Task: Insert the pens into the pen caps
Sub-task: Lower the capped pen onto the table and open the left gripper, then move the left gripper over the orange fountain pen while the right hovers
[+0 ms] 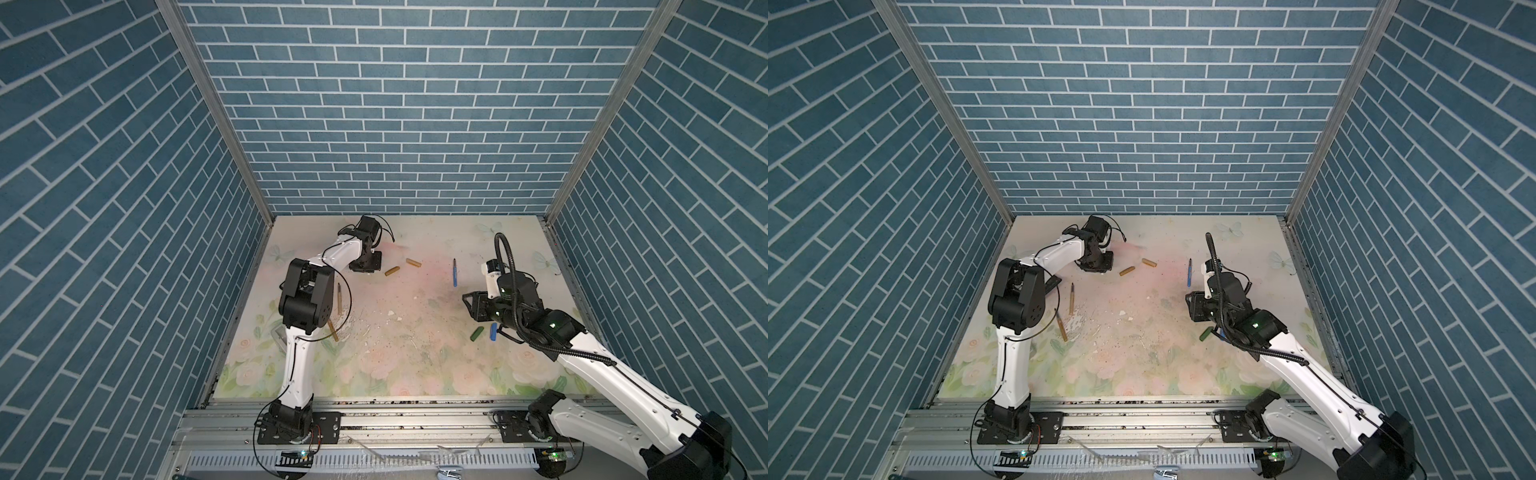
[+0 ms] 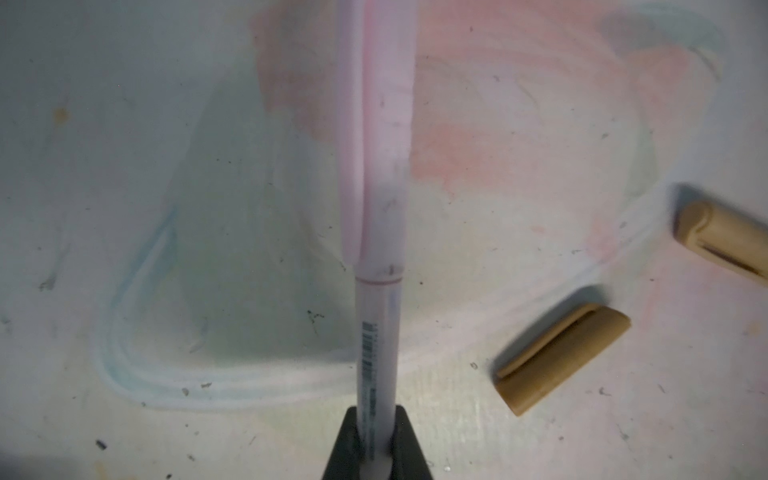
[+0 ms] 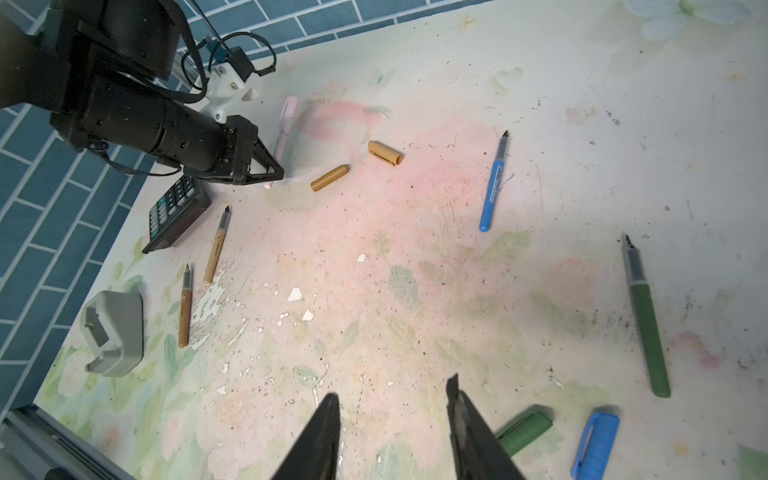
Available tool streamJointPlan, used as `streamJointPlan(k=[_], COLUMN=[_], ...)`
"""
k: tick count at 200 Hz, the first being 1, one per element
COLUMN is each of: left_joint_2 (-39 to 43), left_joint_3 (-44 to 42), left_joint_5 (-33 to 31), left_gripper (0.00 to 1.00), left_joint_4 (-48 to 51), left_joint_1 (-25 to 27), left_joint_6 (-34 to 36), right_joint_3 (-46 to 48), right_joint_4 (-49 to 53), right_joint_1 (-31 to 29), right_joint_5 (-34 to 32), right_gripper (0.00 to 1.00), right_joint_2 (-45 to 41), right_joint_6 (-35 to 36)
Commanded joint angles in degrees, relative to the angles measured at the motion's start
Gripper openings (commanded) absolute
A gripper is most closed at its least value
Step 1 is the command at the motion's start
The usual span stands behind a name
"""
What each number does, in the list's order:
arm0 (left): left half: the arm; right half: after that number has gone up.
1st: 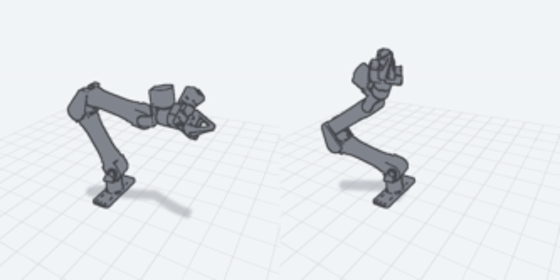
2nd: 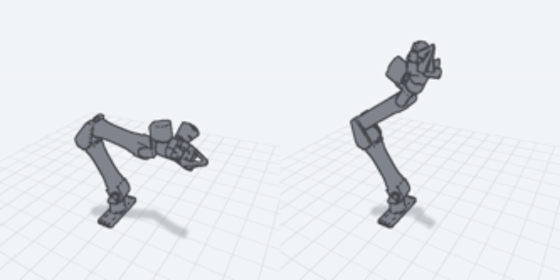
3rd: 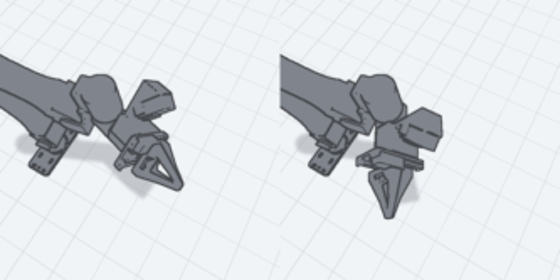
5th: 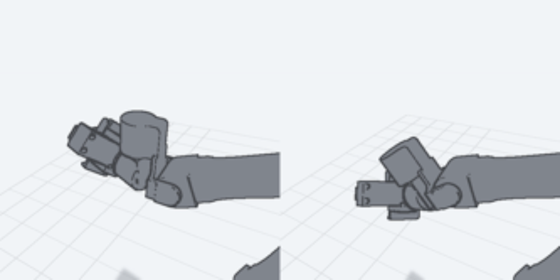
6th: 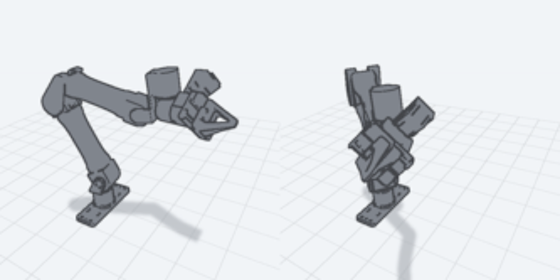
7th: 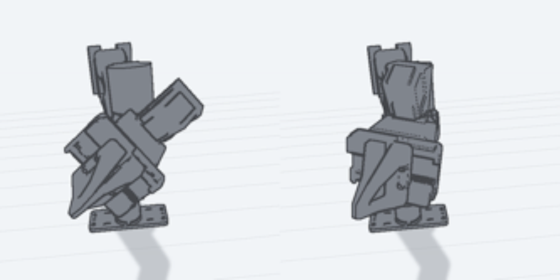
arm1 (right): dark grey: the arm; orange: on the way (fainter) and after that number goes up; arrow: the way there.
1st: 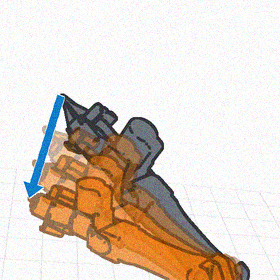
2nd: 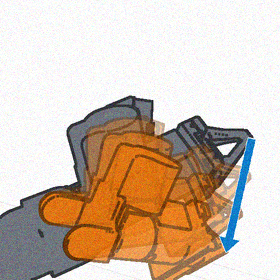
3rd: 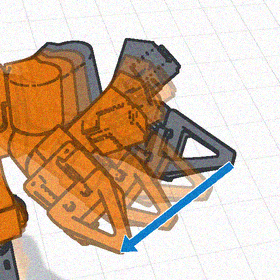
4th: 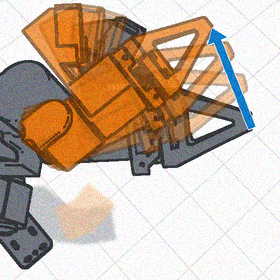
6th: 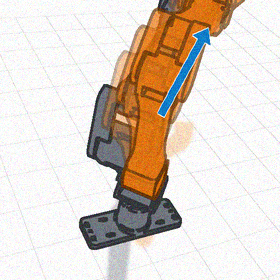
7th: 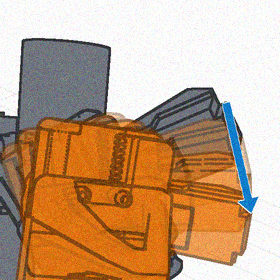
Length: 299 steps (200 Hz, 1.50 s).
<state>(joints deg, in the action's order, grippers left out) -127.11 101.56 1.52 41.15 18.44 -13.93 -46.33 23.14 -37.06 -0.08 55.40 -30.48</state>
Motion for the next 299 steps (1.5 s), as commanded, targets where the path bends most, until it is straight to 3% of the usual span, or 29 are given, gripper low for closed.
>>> streamJointPlan(k=[1, 25, 48, 117, 171, 199, 231, 269, 285, 299], left_joint_2=[-0.7, -1.3, -1.3, -1.2, 5.9, 14.8, 31.6, 47.3, 50.3, 51.3], left_joint_3=[0.2, -0.5, -0.5, -0.8, -5.6, -11.0, -23.1, -42.0, -45.1, -45.0], left_joint_5=[-1.9, -1.5, -1.4, -0.2, 3.6, 6.5, 8.9, 8.2, 6.8, 4.0], left_gripper=[0.02, 0.05, 0.19, 0.26, 0.33, 0.37, 0.44, 0.44, 0.43, 0.40], left_joint_4=[3.7, 3.9, 4.3, 5.2, 1.8, -2.9, -15.2, -36.7, -42.5, -41.9], left_joint_1=[-1.4, -1.7, -1.7, -1.8, -1.7, -1.1, 0.4, 1.9, 2.0, 2.0], left_joint_6=[0.4, 0.1, 0.1, 0.1, 0.7, -1.1, -4.8, -4.4, -4.7, -4.7], right_joint_3=[-0.5, -0.7, -2.4, -2.6, 0.6, 5.4, 9.5, 0.5, -3.7, -6.4], right_joint_4=[1.9, 3.0, 4.9, 6.4, 5.5, 1.1, -2.7, 8.4, 13.0, 15.0], right_joint_1=[0.3, 0.3, 0.3, 0.2, 0.2, 0.3, 0.3, 1.2, 1.4, 1.5], right_joint_5=[3.0, 2.7, 2.7, 4.7, 1.4, -2.1, -9.3, -8.1, -9.5, -10.1], right_gripper=[0.45, 0.45, 0.46, 0.45, 0.45, 0.45, 0.45, 0.38, 0.35, 0.34], right_joint_2=[-1.3, -2.4, -2.4, -3.1, -3.8, -3.2, -1.5, 5.7, 8.4, 9.4], right_joint_6=[-3.3, -3.2, -2.4, -3.3, -3.5, -7.1, -13.1, -11.2, -10.8, -9.7])
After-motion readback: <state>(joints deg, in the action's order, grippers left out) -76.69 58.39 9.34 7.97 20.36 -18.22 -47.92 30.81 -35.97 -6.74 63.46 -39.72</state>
